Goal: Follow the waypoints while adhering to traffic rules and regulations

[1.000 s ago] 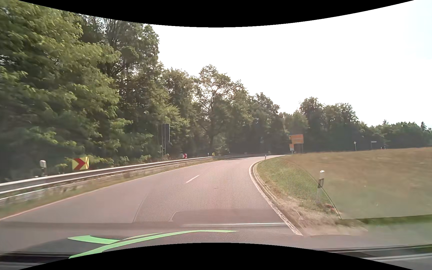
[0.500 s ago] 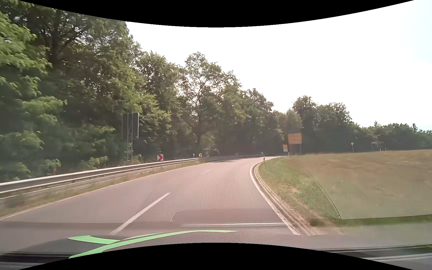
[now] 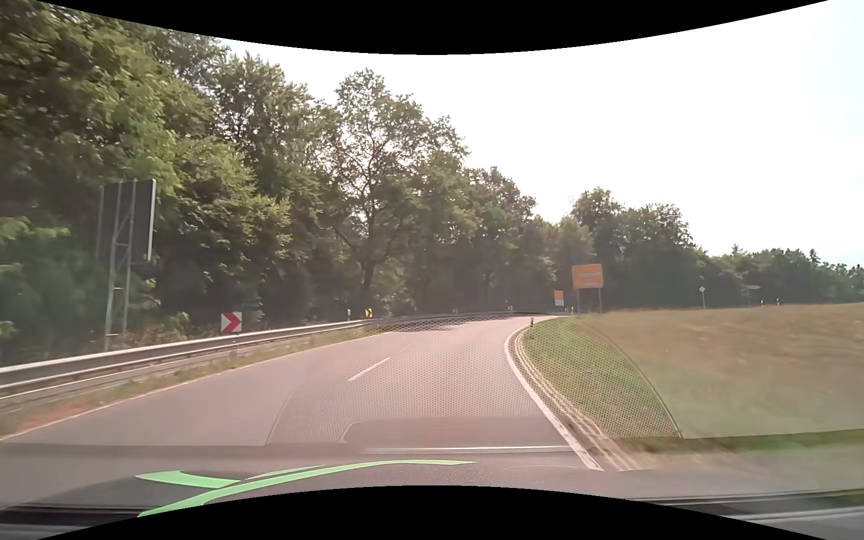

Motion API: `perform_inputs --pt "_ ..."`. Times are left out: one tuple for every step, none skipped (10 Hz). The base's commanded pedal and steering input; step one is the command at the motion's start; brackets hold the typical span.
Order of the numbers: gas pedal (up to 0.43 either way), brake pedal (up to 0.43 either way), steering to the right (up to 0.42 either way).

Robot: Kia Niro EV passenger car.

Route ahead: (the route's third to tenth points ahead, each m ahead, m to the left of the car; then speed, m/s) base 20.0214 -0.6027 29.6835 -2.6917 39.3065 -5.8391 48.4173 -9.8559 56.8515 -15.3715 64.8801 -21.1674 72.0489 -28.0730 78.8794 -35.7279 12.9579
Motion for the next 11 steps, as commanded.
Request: perform_inputs --pt "0.118 0.0 0.035" --pt "0.118 0.0 0.035" --pt "0.118 0.0 0.035" --pt "0.118 0.0 0.035" --pt "0.118 0.0 0.037" --pt "0.118 0.0 0.039" --pt "0.118 0.0 0.043" --pt "0.118 0.0 0.049" --pt "0.11 0.0 0.054" --pt "0.11 0.0 0.055" --pt "0.11 0.0 0.056"
